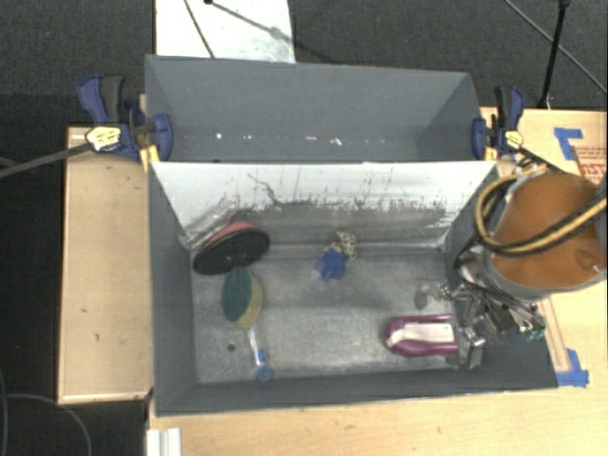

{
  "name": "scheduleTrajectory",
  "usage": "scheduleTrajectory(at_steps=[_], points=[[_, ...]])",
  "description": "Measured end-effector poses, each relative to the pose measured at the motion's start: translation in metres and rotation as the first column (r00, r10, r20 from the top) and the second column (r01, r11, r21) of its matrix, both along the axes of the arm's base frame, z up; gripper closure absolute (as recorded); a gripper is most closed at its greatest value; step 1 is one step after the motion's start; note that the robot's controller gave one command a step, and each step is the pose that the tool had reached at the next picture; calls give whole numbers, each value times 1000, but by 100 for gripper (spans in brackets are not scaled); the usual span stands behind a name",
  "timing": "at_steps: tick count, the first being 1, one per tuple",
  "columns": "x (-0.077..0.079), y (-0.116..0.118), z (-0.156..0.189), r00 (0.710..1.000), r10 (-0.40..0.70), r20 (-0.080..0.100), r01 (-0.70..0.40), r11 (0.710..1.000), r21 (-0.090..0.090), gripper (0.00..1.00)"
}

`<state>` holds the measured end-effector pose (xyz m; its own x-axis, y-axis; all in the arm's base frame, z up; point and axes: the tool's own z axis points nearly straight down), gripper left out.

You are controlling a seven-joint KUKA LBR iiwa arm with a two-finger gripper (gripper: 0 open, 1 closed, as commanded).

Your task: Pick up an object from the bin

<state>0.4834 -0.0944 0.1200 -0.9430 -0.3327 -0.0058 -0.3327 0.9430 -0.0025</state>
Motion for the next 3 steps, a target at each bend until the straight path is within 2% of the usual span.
scheduleTrajectory(at_steps=[1, 2, 3], points=[[22, 21, -53, 1000, -8, -9, 8, 1000, 3, 0], [22, 20, -50, 1000, -9, -7, 9, 1000, 1, 100], [51, -1, 93, 1000, 19, 4, -19, 1000, -2, 100]])
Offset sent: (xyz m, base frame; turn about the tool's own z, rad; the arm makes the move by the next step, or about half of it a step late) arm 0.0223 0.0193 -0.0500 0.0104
